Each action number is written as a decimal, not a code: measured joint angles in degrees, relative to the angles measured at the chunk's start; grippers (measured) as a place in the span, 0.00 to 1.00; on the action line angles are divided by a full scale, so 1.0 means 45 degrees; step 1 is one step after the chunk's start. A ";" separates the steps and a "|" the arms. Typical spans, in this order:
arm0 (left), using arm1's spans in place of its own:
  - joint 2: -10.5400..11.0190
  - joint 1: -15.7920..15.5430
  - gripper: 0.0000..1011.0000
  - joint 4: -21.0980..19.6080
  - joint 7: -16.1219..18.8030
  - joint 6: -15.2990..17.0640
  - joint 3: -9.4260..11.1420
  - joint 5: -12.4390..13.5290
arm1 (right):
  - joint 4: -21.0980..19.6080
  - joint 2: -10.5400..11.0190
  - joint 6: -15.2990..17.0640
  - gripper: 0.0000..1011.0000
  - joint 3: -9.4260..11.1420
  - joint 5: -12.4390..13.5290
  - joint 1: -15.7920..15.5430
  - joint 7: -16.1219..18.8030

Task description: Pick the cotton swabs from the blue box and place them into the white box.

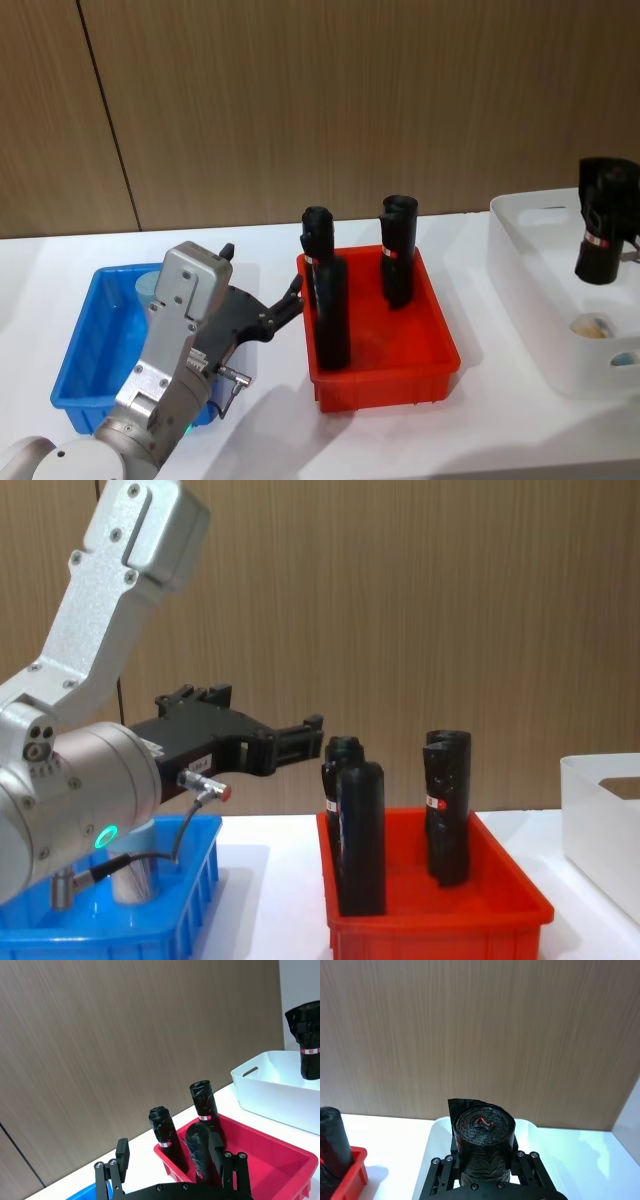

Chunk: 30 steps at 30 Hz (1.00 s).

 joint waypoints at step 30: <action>0.0000 0.0000 0.99 0.0000 0.0000 0.0000 0.0000 0.0000 | 0.1035 -0.0047 -0.0249 0.99 0.0093 0.0075 0.0192 0.0291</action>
